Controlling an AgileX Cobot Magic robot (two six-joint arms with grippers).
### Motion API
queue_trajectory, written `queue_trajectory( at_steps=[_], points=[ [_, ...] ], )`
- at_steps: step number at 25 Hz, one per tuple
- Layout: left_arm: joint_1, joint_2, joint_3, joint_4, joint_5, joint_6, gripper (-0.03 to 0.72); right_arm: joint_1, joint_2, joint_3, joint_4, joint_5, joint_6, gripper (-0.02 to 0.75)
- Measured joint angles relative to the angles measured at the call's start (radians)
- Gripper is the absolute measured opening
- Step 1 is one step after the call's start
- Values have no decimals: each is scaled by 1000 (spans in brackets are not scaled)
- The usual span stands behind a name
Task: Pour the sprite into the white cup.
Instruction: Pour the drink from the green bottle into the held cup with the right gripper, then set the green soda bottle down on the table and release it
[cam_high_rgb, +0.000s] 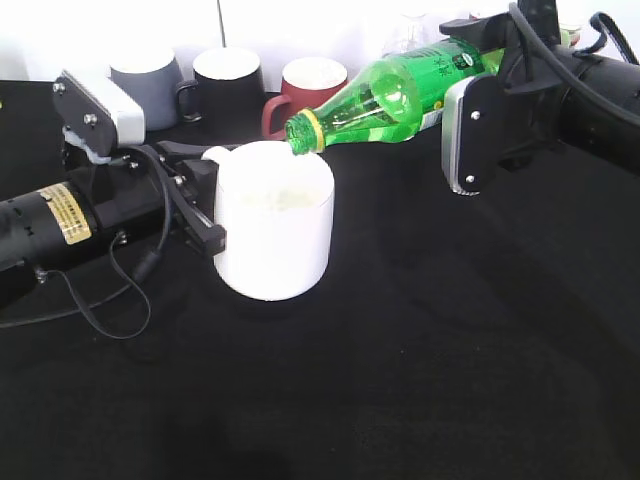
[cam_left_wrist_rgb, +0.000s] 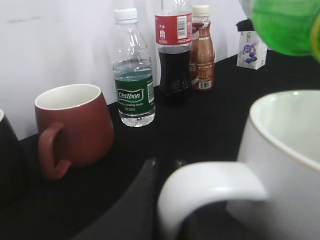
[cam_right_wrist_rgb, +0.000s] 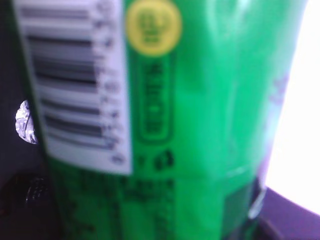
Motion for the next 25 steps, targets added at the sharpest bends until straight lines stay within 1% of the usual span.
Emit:
queue_trajectory(
  at_steps=[6,8,10,11,13,15,17,19,21,22,24,25],
  points=[
    [0,0,0,1,2,0,56,0,0,-3,0,-2,6,407],
    [0,0,0,1,2,0,56,0,0,-5,1,-4,117,407],
    [0,0,0,0,2,0,56,0,0,-8,4,-11,289,407],
    [0,0,0,-1,1,0,56,0,0,-8,4,-13,409,407],
    [0,0,0,-8,1,0,56,0,0,-8,-20,-15,686,407],
    [0,0,0,-37,0,0,56,0,0,-8,-38,-16,1030,407],
    [0,0,0,-106,0,11,56,0,0,-8,-39,-18,1375,407],
    [0,0,0,-228,-1,78,56,0,0,-8,-39,-18,1609,407],
    [10,1,0,-367,-31,147,56,0,0,-8,-39,-18,1687,407],
    [29,1,1,-408,-65,159,56,0,0,-8,-38,-18,1693,407],
    [105,1,1,-435,-104,165,56,0,0,-8,-2,-18,1696,407],
    [157,1,1,-436,-105,165,56,0,0,-8,10,-18,1697,407]
  ],
)
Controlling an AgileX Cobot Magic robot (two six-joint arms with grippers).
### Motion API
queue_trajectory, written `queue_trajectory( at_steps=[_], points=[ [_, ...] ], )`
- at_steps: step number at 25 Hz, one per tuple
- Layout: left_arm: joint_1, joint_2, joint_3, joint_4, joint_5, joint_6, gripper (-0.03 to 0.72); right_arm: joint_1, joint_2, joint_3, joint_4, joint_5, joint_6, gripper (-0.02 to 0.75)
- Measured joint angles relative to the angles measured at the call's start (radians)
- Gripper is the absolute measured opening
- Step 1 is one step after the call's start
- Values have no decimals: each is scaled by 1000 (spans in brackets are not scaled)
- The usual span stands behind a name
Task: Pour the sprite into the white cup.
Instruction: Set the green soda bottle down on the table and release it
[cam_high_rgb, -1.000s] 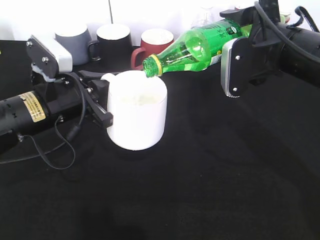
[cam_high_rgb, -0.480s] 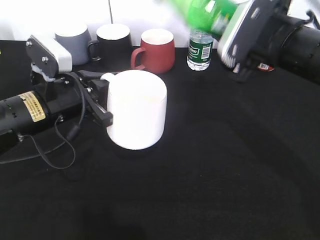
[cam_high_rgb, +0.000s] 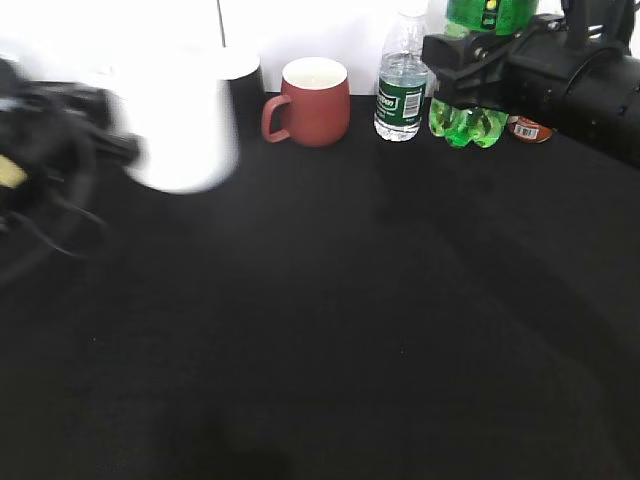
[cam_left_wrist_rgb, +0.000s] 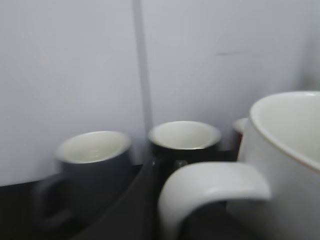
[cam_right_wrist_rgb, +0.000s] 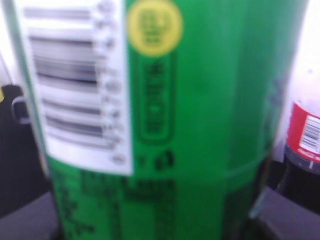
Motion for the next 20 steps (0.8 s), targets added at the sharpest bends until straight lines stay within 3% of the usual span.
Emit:
queue_trajectory(
  at_steps=[6,9,20],
  points=[
    [322,0,-17,-5,9,4,56,0,0,0,6,0,1,403],
    [434,33,-101,-6,19,4,56,0,0,0,14,0,1,403],
    [455,513,-596,2,84,7,56,0,0,0,36,0,-15,403]
  ],
)
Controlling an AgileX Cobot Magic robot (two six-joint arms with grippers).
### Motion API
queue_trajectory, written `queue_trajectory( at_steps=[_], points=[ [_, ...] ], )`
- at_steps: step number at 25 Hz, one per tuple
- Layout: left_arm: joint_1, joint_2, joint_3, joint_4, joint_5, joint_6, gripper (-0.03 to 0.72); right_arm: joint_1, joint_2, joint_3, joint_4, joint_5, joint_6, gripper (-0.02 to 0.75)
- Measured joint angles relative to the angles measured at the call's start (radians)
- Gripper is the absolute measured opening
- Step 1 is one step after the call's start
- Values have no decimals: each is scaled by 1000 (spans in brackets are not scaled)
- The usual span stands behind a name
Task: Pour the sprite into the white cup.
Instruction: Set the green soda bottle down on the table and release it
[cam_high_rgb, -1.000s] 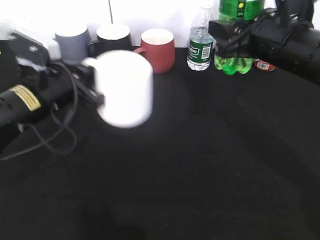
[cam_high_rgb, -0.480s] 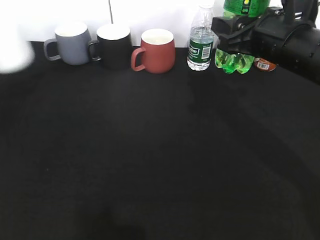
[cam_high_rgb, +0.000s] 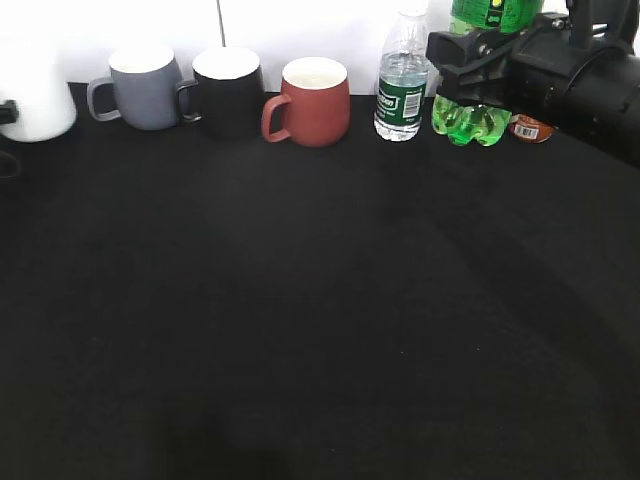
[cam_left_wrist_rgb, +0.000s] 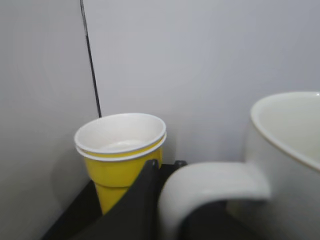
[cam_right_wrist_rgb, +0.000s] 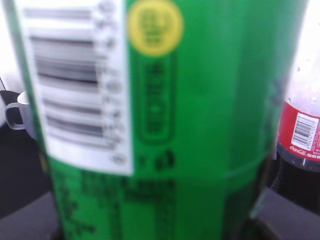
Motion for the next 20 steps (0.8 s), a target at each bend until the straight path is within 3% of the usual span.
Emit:
queue_trajectory(
  at_steps=[6,8,11,14,20],
  points=[
    [-23,143,-242,20,92,-29,56,0,0,0,0,0,-1,403],
    [-26,160,-272,19,108,-40,56,0,0,0,2,0,-1,403],
    [-26,160,-273,31,115,-43,77,0,0,0,3,0,-1,403],
    [-25,160,-268,43,116,-95,253,0,0,0,3,-1,-1,403],
    [-26,39,-81,48,94,-111,288,0,0,0,69,-1,-18,401]
  ],
)
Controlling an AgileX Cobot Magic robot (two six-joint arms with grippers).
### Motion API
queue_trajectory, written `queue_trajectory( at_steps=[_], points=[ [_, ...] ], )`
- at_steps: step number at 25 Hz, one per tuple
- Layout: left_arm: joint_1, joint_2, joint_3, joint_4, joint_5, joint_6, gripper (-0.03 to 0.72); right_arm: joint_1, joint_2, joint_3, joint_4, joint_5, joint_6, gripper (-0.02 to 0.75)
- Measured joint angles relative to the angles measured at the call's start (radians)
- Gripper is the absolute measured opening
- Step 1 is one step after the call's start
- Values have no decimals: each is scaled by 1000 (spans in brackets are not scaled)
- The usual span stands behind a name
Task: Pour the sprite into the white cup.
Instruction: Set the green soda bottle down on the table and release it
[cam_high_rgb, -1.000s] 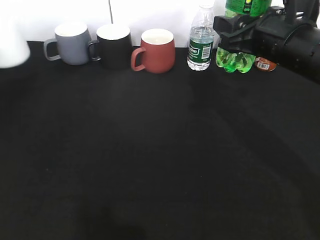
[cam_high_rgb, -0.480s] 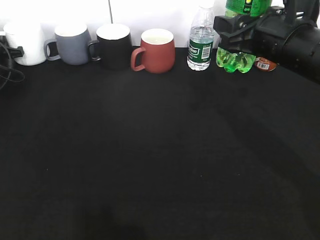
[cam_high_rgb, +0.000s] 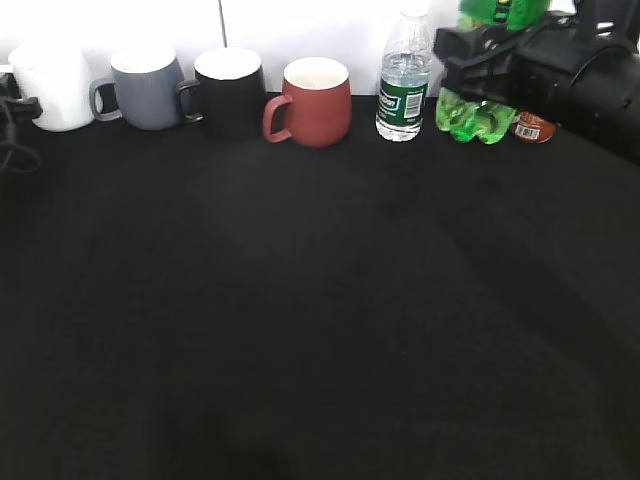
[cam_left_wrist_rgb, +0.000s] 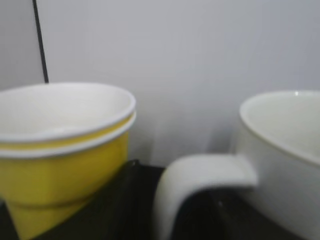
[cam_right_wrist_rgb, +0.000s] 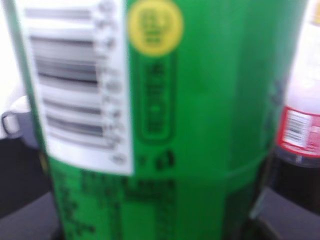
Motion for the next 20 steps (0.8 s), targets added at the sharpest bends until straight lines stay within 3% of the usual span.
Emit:
queue_trajectory(
  at_steps=[5,9,12,16,20],
  points=[
    [-14,-296,370,-23,-19,-1,291,-19,0,0,182,0,-182,401],
    [-105,-585,591,58,19,-3,291,-236,0,0,197,0,-200,401],
    [-235,-726,635,68,131,-5,291,-405,65,-1,154,-132,-193,401],
    [-423,-783,637,69,217,-7,291,-481,364,-76,117,-343,-173,401],
    [-458,-783,637,73,244,-9,291,-485,582,-288,64,-361,-166,401]
  ],
)
